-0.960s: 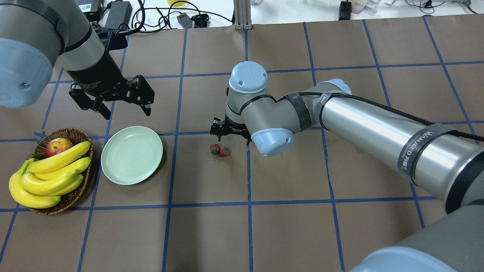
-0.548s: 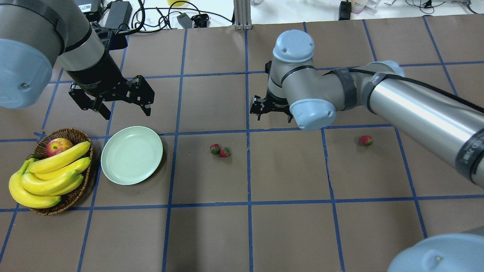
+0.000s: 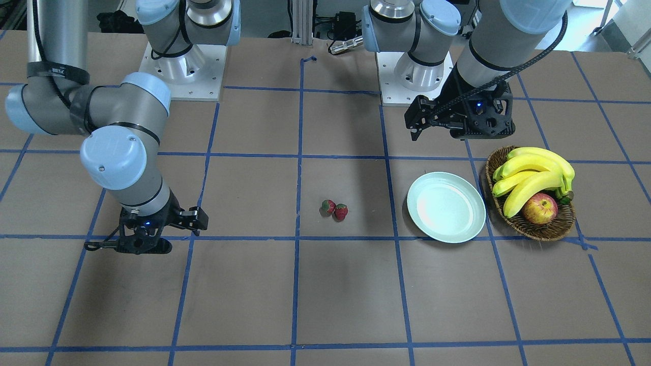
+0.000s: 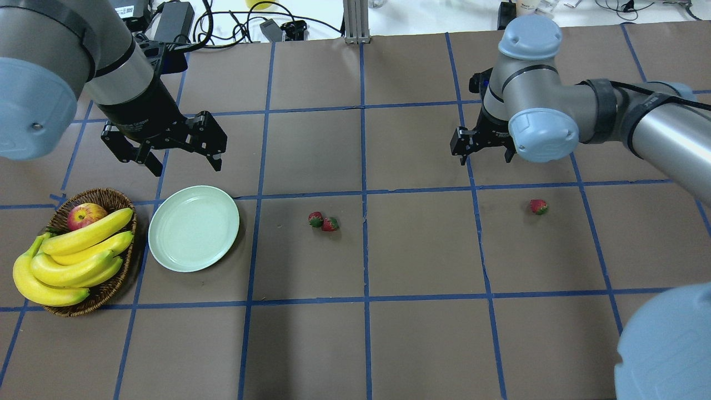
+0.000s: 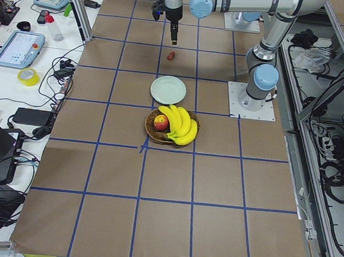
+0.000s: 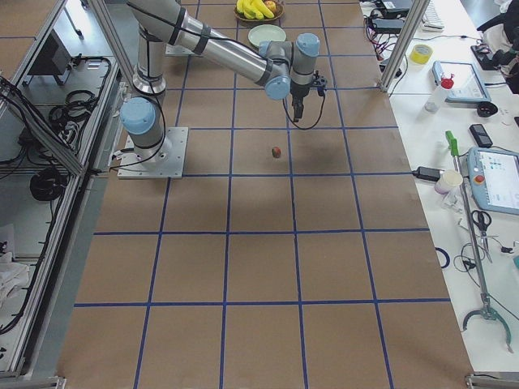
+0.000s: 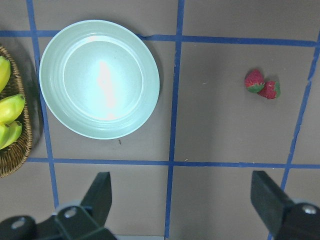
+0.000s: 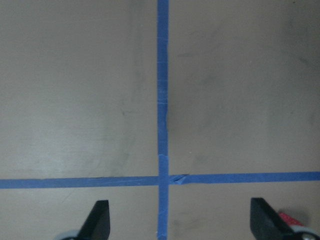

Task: Collect all strawberries into plate
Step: 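Move the right gripper to the farthest strawberry and grasp it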

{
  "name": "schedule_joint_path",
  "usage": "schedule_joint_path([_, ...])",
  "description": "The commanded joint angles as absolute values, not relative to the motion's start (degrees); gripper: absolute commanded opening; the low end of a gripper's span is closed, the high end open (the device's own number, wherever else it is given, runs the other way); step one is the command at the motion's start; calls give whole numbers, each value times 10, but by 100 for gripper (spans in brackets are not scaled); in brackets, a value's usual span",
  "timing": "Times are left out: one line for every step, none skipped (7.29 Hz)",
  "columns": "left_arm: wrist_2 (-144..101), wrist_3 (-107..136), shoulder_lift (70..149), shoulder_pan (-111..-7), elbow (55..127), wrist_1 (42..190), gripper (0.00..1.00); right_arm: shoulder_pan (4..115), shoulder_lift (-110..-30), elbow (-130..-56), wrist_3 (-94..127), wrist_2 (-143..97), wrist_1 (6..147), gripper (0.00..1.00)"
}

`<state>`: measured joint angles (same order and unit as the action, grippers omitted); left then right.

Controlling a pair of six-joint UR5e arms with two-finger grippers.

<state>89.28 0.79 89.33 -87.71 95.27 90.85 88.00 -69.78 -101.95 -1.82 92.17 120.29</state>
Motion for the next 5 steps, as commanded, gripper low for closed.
schedule_joint_path([893, 8, 894, -877, 953, 909, 100, 832, -709, -1047, -77, 931, 1209, 100])
schedule_joint_path([893, 7, 892, -878, 953, 909, 100, 825, -710, -1058, -92, 931, 1212, 100])
schedule_joint_path([893, 7, 892, -878, 953, 908, 100, 817, -711, -1073, -111, 931, 1218, 99])
schedule_joint_path([893, 8, 893, -878, 953, 909, 100, 811, -710, -1094, -124, 931, 1239, 89])
schedule_joint_path([893, 7, 892, -878, 953, 909, 100, 810, -710, -1119, -135, 933, 1265, 89])
